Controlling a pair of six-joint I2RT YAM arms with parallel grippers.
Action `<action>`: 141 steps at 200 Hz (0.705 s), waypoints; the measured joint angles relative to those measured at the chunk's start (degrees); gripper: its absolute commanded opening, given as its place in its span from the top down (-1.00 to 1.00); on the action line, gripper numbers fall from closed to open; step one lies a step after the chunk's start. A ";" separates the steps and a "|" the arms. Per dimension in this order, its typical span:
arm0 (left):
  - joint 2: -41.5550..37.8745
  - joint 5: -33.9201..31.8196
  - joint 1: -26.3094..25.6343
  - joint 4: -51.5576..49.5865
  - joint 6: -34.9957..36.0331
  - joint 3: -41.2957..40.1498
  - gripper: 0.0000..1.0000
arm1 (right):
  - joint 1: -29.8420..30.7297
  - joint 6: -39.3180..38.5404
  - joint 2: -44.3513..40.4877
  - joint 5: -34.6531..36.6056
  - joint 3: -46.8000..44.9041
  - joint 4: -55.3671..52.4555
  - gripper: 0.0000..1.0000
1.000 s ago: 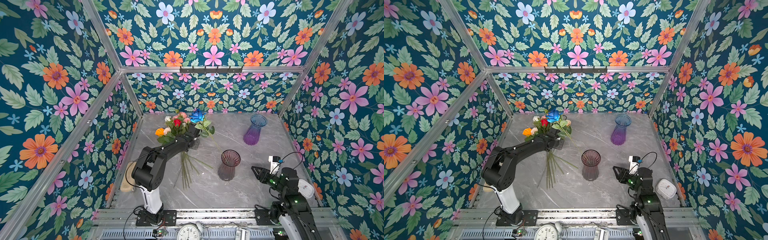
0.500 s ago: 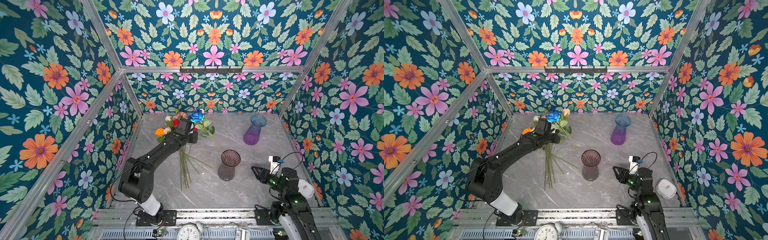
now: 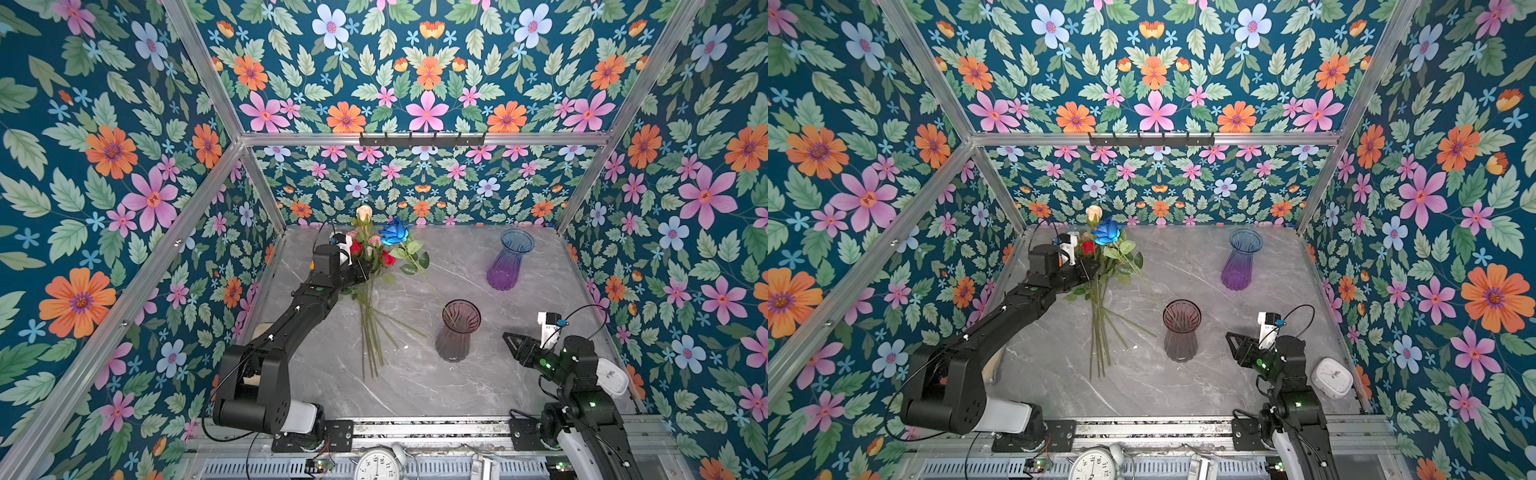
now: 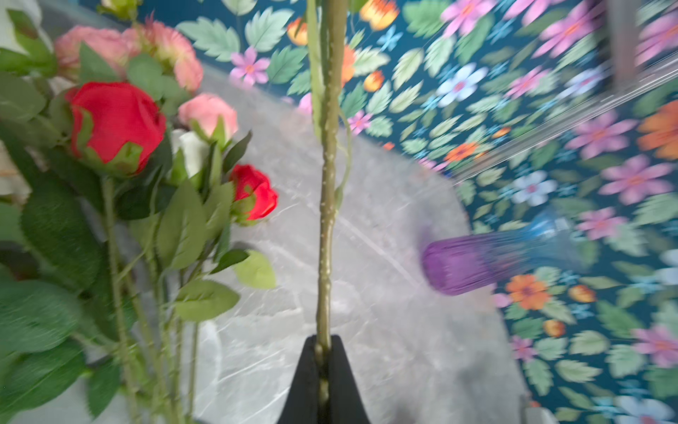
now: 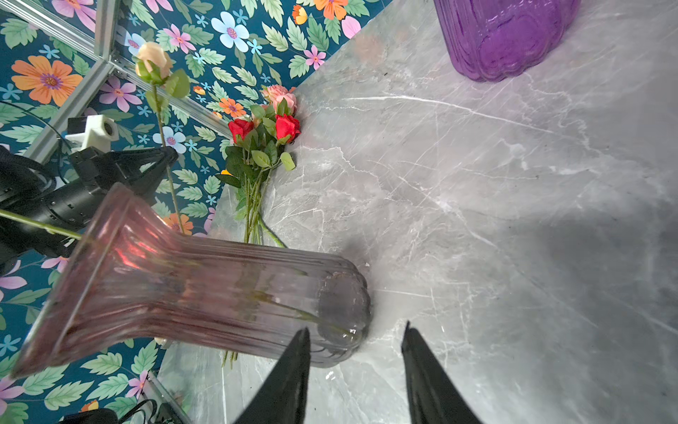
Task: Arrange flowers in a vase
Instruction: Pick up the flower from the top-center of the table.
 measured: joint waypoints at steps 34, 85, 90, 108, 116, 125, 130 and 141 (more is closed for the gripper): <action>-5.75 2.82 2.23 7.37 -5.49 -4.39 1.00 | 0.00 0.00 -0.13 0.00 0.00 -0.04 0.13; -25.81 -4.42 2.21 6.54 -2.14 -5.07 1.00 | 0.00 0.00 -1.03 0.04 -0.09 -0.63 0.13; -28.11 -5.20 2.21 6.54 -1.25 -5.07 1.00 | 0.00 0.00 -1.03 0.04 -0.13 -0.61 0.12; -34.84 -5.73 2.23 6.56 0.59 -5.01 1.00 | 0.00 0.00 -0.74 0.28 -0.17 -0.61 0.12; -37.31 -5.33 2.23 6.69 1.40 -4.79 1.00 | 0.00 0.00 -0.31 0.31 -0.17 -0.52 0.12; -39.58 -4.52 2.19 6.78 1.62 -4.33 1.00 | 0.00 0.00 0.33 0.35 -0.17 -0.48 0.12; -40.50 -4.17 2.19 6.93 1.60 -4.07 1.00 | -0.02 0.02 0.72 0.46 -0.17 -0.44 0.12; -42.56 -2.34 2.19 7.76 1.55 -3.45 1.00 | -0.02 0.02 1.57 0.44 -0.15 -0.35 0.12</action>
